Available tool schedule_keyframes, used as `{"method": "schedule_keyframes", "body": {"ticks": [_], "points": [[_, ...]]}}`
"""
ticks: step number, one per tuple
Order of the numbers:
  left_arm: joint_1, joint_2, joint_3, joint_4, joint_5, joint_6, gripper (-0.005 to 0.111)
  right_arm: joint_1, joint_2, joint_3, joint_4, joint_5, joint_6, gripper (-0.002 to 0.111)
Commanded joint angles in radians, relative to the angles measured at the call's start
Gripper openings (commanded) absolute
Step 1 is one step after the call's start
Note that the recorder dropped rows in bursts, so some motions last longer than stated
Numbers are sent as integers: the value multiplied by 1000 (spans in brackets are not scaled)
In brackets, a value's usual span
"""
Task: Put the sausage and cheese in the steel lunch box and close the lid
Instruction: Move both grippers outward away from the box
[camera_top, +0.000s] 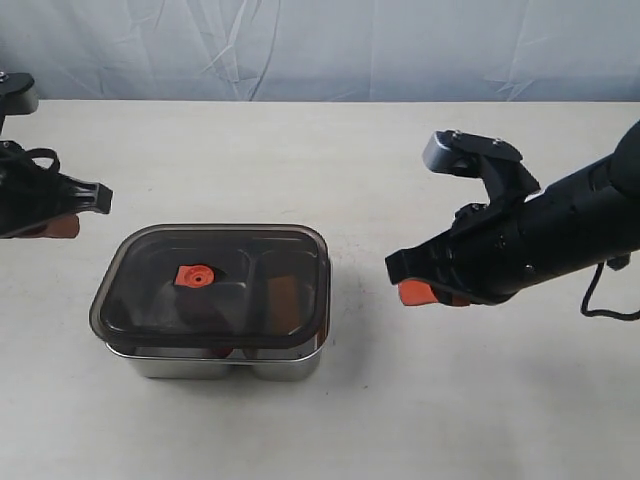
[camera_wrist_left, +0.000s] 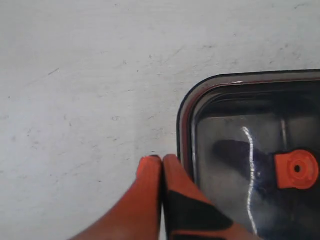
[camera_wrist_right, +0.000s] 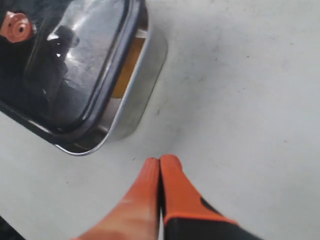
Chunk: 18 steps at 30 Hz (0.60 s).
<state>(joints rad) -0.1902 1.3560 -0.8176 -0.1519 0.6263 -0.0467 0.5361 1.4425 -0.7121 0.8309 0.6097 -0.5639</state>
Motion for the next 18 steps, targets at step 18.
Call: {"method": "schedule_keyframes", "body": {"ticks": [18], "points": [[530, 143, 194, -1199, 335, 974, 0, -117, 19, 2, 187, 126, -250, -1]]}}
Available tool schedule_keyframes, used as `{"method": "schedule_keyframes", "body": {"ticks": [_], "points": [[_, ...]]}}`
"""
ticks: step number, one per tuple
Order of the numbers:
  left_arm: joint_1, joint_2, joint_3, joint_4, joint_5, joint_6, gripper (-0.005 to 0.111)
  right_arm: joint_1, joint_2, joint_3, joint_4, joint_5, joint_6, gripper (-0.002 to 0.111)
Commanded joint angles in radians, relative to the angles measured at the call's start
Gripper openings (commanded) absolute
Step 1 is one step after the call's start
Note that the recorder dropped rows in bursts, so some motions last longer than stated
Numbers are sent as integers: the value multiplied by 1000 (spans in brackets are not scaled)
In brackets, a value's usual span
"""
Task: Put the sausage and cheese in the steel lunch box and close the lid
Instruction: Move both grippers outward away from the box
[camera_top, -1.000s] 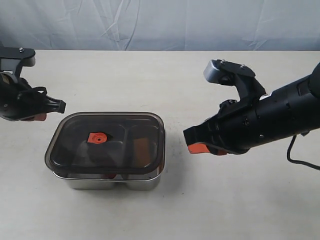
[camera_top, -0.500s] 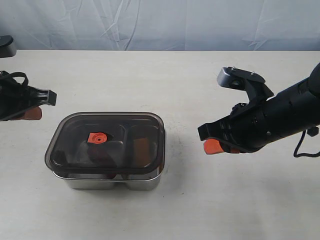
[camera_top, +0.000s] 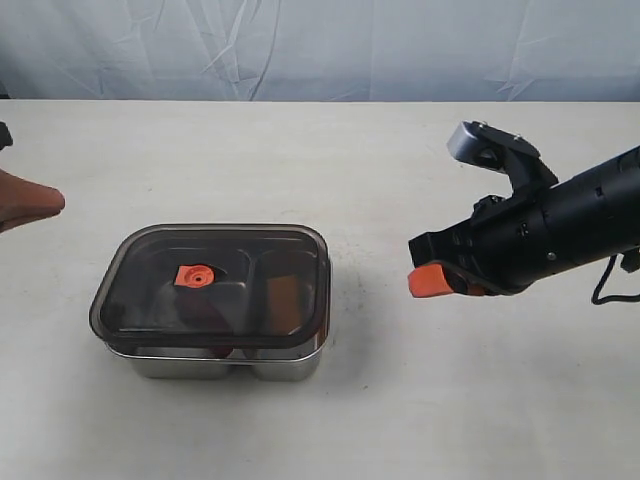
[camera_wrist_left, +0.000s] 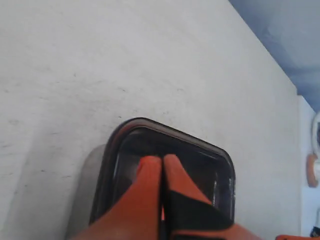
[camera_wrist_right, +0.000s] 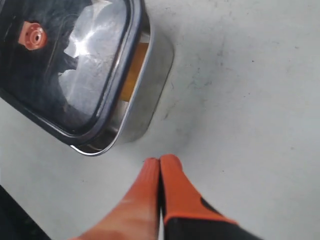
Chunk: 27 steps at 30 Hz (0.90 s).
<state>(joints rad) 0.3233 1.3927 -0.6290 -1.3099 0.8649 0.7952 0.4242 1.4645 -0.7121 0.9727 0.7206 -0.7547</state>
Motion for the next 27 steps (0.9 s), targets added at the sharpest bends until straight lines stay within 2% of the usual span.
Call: {"method": "schedule_keyframes", "body": {"ticks": [1, 6, 10, 14, 17, 19, 27], "points": [[17, 131, 5, -25, 96, 145, 0, -5, -3, 2, 47, 26, -61, -1], [28, 274, -1, -22, 66, 291, 0, -5, -3, 2, 47, 38, -77, -1], [33, 283, -1, -33, 39, 394, 1, -5, -3, 2, 47, 38, -85, -1], [33, 283, -1, -70, 35, 420, 15, -5, -3, 2, 47, 38, -86, -1], [33, 290, -1, -99, 24, 418, 40, -5, -3, 2, 49, 36, -86, -1], [33, 320, -1, -109, 51, 418, 49, -5, -3, 2, 49, 34, -86, -1], [17, 403, -1, -165, 201, 422, 49, -5, -3, 2, 49, 10, -86, -1]]}}
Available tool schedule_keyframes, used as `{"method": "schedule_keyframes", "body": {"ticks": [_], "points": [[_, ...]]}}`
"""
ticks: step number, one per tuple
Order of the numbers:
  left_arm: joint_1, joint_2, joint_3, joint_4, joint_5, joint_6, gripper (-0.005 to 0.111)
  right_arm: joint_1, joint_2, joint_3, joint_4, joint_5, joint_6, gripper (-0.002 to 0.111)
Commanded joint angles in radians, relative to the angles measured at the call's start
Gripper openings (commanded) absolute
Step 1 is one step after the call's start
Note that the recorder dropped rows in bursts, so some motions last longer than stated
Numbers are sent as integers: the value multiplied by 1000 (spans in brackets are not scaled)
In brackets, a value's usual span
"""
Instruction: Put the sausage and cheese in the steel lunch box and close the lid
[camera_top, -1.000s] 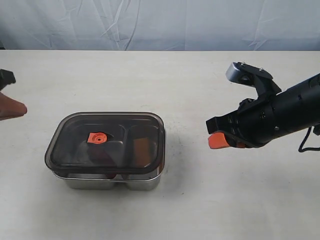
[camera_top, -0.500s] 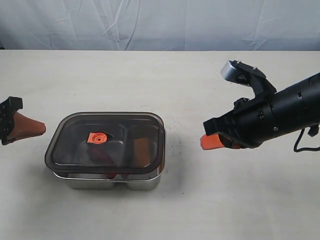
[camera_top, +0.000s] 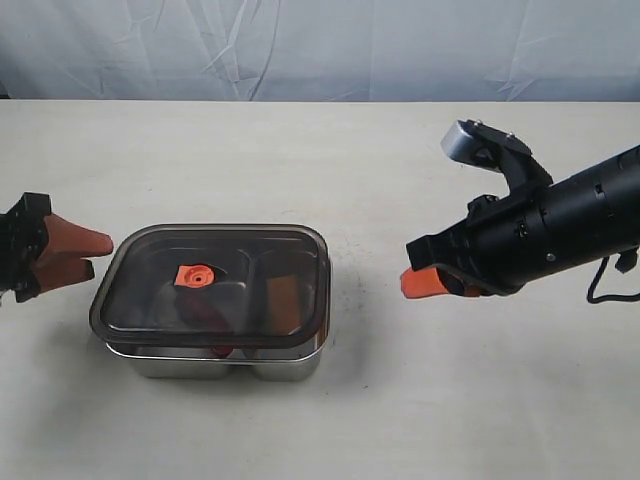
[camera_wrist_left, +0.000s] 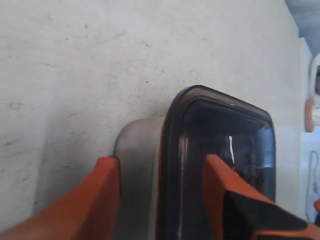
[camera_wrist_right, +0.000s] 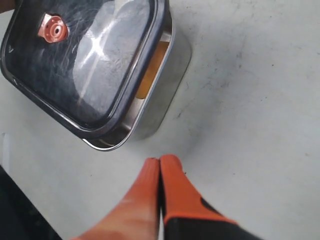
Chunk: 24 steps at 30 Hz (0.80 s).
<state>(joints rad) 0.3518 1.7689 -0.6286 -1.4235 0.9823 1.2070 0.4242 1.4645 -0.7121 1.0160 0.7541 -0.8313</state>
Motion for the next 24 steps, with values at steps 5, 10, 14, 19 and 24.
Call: {"method": "schedule_keyframes", "body": {"ticks": [5, 10, 14, 19, 24], "points": [[-85, 36, -1, -51, 85, 57, 49, -5, -3, 2, 6, -24, -10, -1], [-98, 36, -1, -51, 71, 59, 48, -5, -3, 2, 6, -11, -10, -1], [-98, 36, -1, -43, 74, 59, 31, -5, -3, 2, 6, -3, -10, -1], [-98, 36, -1, -35, 78, 63, 0, -5, -3, 2, 6, 1, -10, -1], [-98, 36, -1, -33, 96, 65, 0, -5, -3, 2, 6, 1, -10, -1]]}}
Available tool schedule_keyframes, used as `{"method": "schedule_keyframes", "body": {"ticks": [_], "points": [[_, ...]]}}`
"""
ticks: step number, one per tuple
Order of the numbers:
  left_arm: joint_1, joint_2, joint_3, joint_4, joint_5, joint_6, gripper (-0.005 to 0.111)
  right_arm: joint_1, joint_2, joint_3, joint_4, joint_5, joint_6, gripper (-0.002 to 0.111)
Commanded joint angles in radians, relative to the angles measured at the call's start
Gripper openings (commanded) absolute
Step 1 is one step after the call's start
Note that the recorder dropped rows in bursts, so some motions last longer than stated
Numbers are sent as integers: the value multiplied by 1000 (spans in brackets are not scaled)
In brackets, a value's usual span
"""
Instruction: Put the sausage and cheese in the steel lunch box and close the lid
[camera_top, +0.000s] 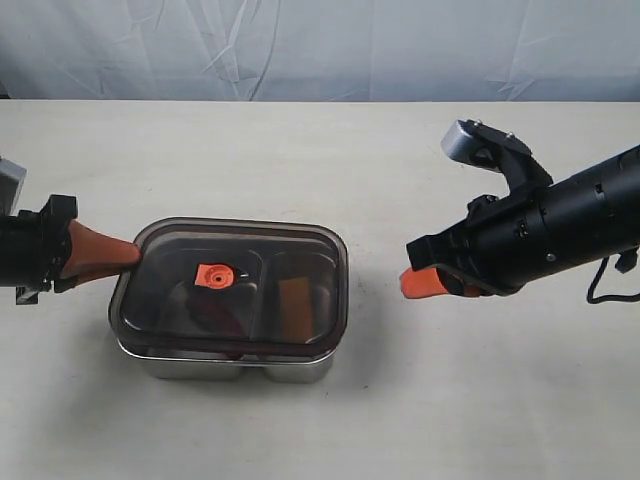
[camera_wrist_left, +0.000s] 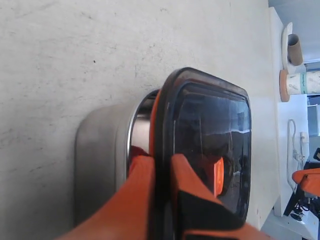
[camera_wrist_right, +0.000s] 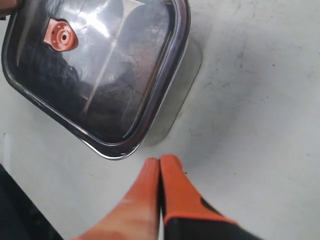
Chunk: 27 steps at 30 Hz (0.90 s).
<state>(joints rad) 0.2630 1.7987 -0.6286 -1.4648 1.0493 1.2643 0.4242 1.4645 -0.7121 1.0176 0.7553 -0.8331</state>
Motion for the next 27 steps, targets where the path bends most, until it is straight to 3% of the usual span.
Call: {"method": "schedule_keyframes", "body": {"ticks": [1, 27], "points": [[-9, 6, -1, 13, 30, 7, 0, -5, -3, 2, 5, 0, -8, -1], [-9, 6, -1, 237, 16, -32, 0, -5, -3, 2, 59, 2, -13, -1]]}}
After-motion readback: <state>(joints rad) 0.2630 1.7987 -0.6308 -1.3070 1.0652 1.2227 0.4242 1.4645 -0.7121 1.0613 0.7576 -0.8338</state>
